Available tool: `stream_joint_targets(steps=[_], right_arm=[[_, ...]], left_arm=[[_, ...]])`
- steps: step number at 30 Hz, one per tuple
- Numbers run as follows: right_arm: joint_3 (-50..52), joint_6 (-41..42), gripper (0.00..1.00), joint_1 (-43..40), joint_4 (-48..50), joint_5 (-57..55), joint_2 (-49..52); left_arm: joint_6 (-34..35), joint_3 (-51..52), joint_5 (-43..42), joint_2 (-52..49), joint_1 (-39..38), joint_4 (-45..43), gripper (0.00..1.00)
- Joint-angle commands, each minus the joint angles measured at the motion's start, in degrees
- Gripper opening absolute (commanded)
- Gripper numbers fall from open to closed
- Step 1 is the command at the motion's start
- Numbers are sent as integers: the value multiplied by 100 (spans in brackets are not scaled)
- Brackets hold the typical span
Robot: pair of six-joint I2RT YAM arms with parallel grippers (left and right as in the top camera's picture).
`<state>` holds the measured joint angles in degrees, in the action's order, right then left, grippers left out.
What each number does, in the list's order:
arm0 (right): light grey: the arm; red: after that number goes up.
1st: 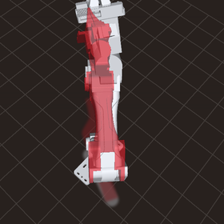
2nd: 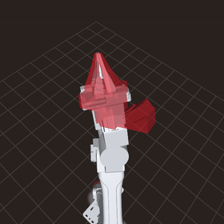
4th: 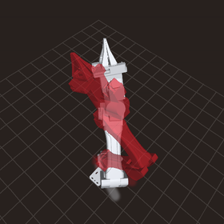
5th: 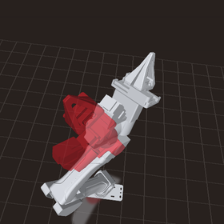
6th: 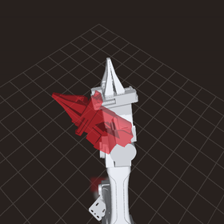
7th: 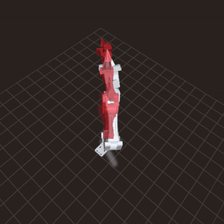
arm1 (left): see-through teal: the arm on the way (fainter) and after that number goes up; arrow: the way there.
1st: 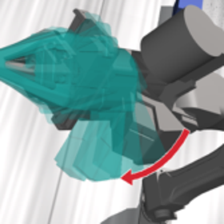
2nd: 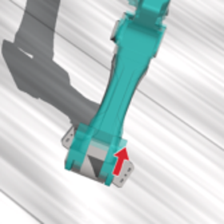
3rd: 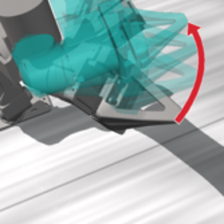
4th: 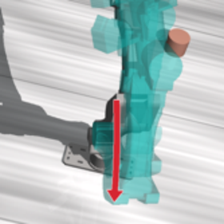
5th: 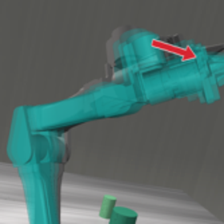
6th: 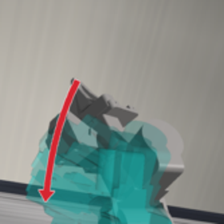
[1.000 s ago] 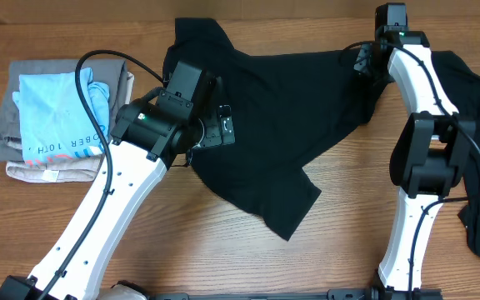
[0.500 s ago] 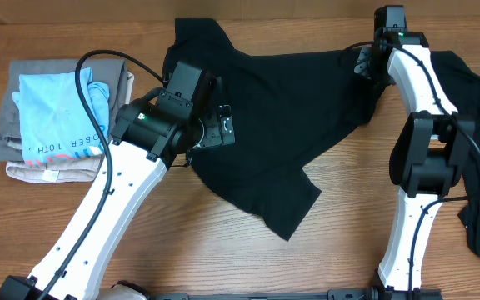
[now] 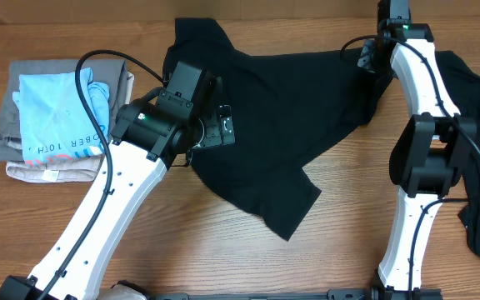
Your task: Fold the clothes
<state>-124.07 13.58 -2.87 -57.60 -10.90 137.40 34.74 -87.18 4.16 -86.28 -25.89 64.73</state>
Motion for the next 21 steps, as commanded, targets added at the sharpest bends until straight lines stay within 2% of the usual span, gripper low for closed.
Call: stream_joint_targets(steps=[1,8,20,21], right_arm=[[-118,15,48,13,-15,-61,-13],[0,15,49,24,-20,-61,2],[4,22,47,24,48,-63,57],[4,35,44,24,61,-68,76]], left_arm=[[-7,55,92,-33,-35,-20,100],[-7,55,92,-33,-35,-20,100],[-7,55,92,-33,-35,-20,100],[-7,55,92,-33,-35,-17,100]])
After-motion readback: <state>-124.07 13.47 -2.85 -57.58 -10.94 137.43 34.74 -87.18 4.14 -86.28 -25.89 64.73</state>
